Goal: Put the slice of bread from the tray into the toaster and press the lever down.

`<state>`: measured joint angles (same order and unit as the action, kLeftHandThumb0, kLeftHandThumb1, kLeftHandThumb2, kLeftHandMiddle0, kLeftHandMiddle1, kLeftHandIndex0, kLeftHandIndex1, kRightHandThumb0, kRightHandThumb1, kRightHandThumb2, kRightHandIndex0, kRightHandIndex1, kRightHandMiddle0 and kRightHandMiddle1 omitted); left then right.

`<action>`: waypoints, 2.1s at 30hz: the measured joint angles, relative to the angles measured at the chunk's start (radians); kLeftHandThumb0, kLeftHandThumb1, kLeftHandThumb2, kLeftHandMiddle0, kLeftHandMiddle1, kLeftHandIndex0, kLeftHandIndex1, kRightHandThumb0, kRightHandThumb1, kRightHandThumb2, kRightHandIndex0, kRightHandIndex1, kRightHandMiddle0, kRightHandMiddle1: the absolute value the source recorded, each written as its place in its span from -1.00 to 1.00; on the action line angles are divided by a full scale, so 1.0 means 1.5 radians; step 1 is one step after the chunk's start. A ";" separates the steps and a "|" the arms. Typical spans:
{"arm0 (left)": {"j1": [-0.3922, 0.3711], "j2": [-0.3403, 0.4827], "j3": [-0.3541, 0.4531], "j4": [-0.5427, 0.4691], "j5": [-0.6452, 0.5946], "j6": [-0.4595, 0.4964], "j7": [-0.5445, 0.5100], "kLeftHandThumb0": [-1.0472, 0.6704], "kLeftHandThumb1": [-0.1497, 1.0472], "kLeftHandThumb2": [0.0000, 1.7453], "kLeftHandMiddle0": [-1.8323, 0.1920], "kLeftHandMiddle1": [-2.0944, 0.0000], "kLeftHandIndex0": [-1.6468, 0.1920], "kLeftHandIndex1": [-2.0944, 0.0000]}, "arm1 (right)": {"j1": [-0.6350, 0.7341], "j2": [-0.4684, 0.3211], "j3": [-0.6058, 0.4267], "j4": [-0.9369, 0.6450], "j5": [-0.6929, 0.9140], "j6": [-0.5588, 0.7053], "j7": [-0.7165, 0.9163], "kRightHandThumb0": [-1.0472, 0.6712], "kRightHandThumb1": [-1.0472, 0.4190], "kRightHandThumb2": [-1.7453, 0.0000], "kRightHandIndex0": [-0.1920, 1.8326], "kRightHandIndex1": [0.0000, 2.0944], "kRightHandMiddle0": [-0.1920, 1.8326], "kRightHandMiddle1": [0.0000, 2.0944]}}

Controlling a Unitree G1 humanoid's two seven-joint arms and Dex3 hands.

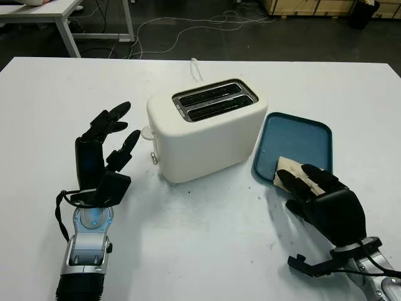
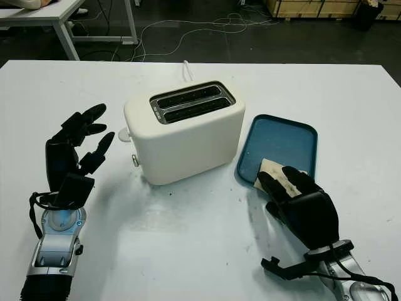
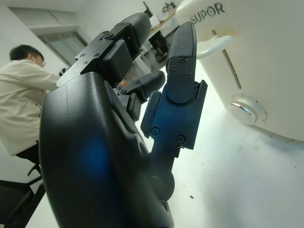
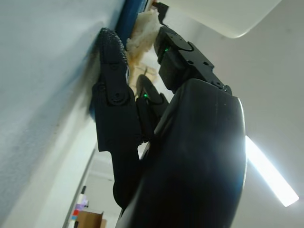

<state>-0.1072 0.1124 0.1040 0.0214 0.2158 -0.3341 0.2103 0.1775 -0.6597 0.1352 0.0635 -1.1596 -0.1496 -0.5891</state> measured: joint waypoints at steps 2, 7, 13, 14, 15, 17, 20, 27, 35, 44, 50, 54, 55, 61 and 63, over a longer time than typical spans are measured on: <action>0.000 0.000 0.000 0.000 -0.001 0.000 0.000 -0.31 0.79 -0.70 0.46 -0.04 0.09 0.78 | -0.001 -0.003 0.002 -0.002 0.000 0.010 -0.001 -0.31 -0.76 1.00 -0.18 -0.98 -0.28 -0.99; 0.000 0.000 0.000 0.000 -0.001 0.000 -0.001 -0.31 0.79 -0.69 0.46 -0.05 0.10 0.77 | 0.000 -0.017 0.008 -0.012 -0.007 0.038 0.003 -0.31 -0.74 1.00 -0.10 -0.95 -0.24 -0.97; 0.000 0.000 0.000 0.000 0.000 0.000 -0.001 -0.31 0.79 -0.70 0.46 -0.05 0.10 0.77 | 0.003 -0.025 0.014 -0.042 -0.024 0.082 0.043 -0.16 -0.78 1.00 0.03 -0.47 0.08 -0.93; 0.000 0.000 0.000 0.000 0.001 0.000 -0.001 -0.31 0.79 -0.69 0.46 -0.05 0.10 0.77 | 0.005 -0.025 0.015 -0.045 -0.024 0.089 0.050 -0.15 -0.78 1.00 -0.03 -0.29 0.13 -0.94; 0.000 0.000 0.000 0.000 0.002 -0.001 -0.001 -0.31 0.79 -0.69 0.45 -0.05 0.10 0.77 | 0.006 -0.025 0.015 -0.050 -0.024 0.096 0.061 -0.16 -0.78 1.00 -0.11 -0.05 0.18 -0.95; 0.000 0.000 0.000 0.000 0.001 -0.001 -0.001 -0.31 0.79 -0.70 0.46 -0.05 0.10 0.76 | 0.009 -0.025 0.016 -0.065 -0.026 0.114 0.094 -0.17 -0.79 1.00 -0.19 0.17 0.22 -0.96; 0.000 0.000 0.000 0.000 -0.004 -0.001 -0.005 -0.32 0.79 -0.70 0.48 -0.06 0.11 0.76 | 0.015 -0.025 0.019 -0.092 -0.041 0.140 0.144 -0.15 -0.77 1.00 -0.19 0.26 0.24 -0.97; 0.000 0.000 0.000 0.000 -0.003 -0.002 -0.006 -0.32 0.79 -0.70 0.45 -0.05 0.10 0.75 | 0.017 -0.030 0.019 -0.146 -0.048 0.162 0.269 -0.12 -0.82 0.93 -0.21 0.65 0.26 -0.99; 0.000 0.000 0.000 0.000 -0.004 -0.002 -0.006 -0.32 0.79 -0.71 0.46 -0.06 0.11 0.75 | 0.014 -0.040 0.013 -0.171 -0.027 0.164 0.335 -0.20 -0.83 0.55 -0.14 0.67 0.28 -0.79; 0.000 -0.001 0.000 0.001 -0.004 -0.006 -0.006 -0.31 0.79 -0.70 0.47 -0.05 0.12 0.75 | -0.003 -0.038 -0.009 -0.104 0.063 0.109 0.242 -0.24 -0.83 0.64 -0.06 0.67 -0.32 0.65; 0.000 -0.004 0.000 0.000 -0.004 -0.005 -0.006 -0.32 0.79 -0.72 0.46 -0.05 0.11 0.75 | -0.040 -0.037 -0.054 -0.060 0.184 0.041 0.226 -0.23 -0.83 0.77 -0.01 0.67 -0.31 0.67; 0.000 -0.008 0.000 0.000 -0.004 -0.005 -0.005 -0.31 0.79 -0.71 0.47 -0.06 0.12 0.75 | -0.066 -0.036 -0.079 -0.048 0.233 0.013 0.222 -0.22 -0.83 0.75 -0.03 0.67 -0.26 0.56; 0.000 -0.008 0.000 0.000 -0.004 -0.005 -0.005 -0.31 0.79 -0.71 0.47 -0.06 0.13 0.75 | -0.070 -0.036 -0.083 -0.043 0.242 0.004 0.222 -0.22 -0.83 0.76 -0.03 0.67 -0.25 0.56; 0.000 -0.008 0.000 0.000 -0.002 -0.005 -0.006 -0.31 0.79 -0.70 0.48 -0.07 0.12 0.75 | -0.095 -0.036 -0.090 -0.026 0.260 -0.027 0.218 -0.21 -0.83 0.75 -0.03 0.67 -0.26 0.59; 0.000 -0.008 0.000 0.000 -0.004 -0.005 -0.007 -0.31 0.79 -0.70 0.48 -0.06 0.12 0.74 | -0.098 -0.036 -0.091 -0.023 0.262 -0.036 0.212 -0.20 -0.83 0.75 -0.03 0.67 -0.25 0.58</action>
<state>-0.1070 0.1000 0.1034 0.0215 0.2103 -0.3417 0.1992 0.0299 -0.7142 -0.0011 0.0286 -0.7672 -0.2031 -0.2714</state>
